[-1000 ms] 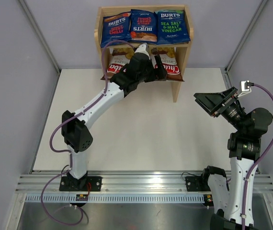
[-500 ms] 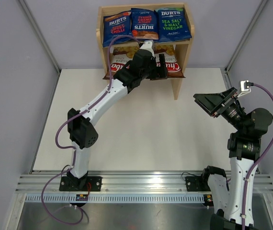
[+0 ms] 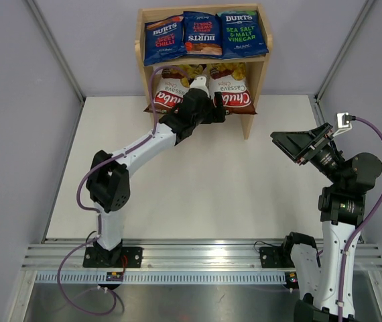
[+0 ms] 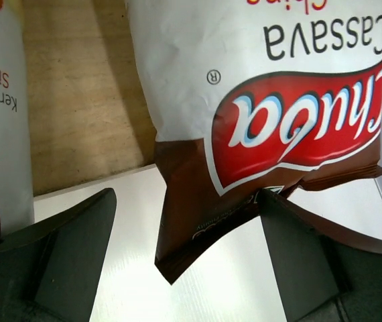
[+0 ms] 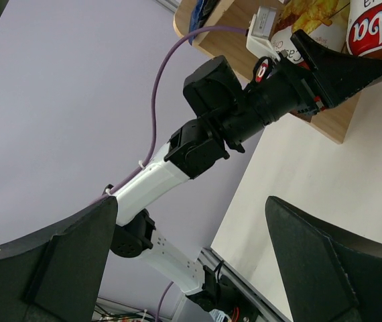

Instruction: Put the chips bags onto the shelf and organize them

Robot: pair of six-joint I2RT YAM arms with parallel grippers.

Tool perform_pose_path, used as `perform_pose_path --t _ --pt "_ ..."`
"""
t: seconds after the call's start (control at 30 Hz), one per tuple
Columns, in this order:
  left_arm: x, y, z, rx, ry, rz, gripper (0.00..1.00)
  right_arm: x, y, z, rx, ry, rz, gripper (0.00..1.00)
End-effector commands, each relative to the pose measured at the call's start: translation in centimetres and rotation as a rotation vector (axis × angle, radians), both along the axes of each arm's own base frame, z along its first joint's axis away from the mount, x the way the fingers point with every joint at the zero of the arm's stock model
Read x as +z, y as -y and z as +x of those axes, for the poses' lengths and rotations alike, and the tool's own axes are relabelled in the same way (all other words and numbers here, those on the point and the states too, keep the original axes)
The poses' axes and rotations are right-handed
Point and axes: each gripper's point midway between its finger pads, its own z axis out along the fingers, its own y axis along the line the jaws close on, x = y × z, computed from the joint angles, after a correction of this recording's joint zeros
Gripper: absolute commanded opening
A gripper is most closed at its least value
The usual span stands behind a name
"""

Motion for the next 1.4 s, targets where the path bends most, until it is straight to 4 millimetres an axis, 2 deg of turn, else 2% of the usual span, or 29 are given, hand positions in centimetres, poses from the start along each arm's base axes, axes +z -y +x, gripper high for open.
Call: perform_pose_path --t 0.0,0.3,0.37,0.4,0.53,0.57,0.67,0.7,0.93,1.03,1.13,1.23,1.37 --pt "8.0 -0.6 0.3 0.065 0.206 -0.142 0.89 1.1 -0.6 -1.0 0.033 0.054 -0.012 0.99" --pt "9.9 -0.2 1.2 0.050 0.295 -0.144 0.87 1.0 -0.7 -1.1 0.039 0.057 -0.014 1.00" --pt "9.5 -0.3 1.7 0.060 0.300 -0.127 0.81 1.0 -0.7 -1.1 0.042 0.054 -0.013 0.99" --pt "10.1 -0.4 2.0 0.071 0.312 -0.127 0.78 1.0 -0.8 -1.1 0.043 0.057 -0.015 0.99" --pt "10.0 0.0 2.5 0.058 0.340 -0.119 0.70 1.1 -0.8 -1.2 0.047 0.056 -0.013 0.99" --pt "10.5 0.2 2.6 0.053 0.366 -0.131 0.68 1.0 -0.9 -1.1 0.048 0.056 -0.013 0.99" --pt "10.5 0.8 2.9 0.031 0.381 -0.131 0.66 1.0 -0.9 -1.2 0.051 0.054 -0.012 0.99" --pt "9.8 1.1 3.3 0.034 0.368 -0.124 0.65 1.0 -0.9 -1.2 0.051 0.055 -0.012 0.99" --pt "8.8 0.4 4.4 0.104 0.360 -0.086 0.54 1.2 -1.1 -1.4 0.061 0.059 -0.012 0.99" --pt "8.4 0.6 4.5 0.092 0.375 -0.085 0.53 1.3 -1.1 -1.4 0.063 0.063 -0.011 0.99" --pt "8.2 1.8 4.3 0.034 0.395 -0.091 0.53 1.5 -1.2 -1.5 0.068 0.067 -0.007 0.99" --pt "8.3 2.5 4.6 0.006 0.412 -0.110 0.60 1.4 -1.2 -1.6 0.072 0.064 -0.004 0.99" --pt "8.4 2.9 5.3 0.000 0.415 -0.119 0.60 1.2 -1.3 -1.6 0.075 0.060 -0.003 0.99"
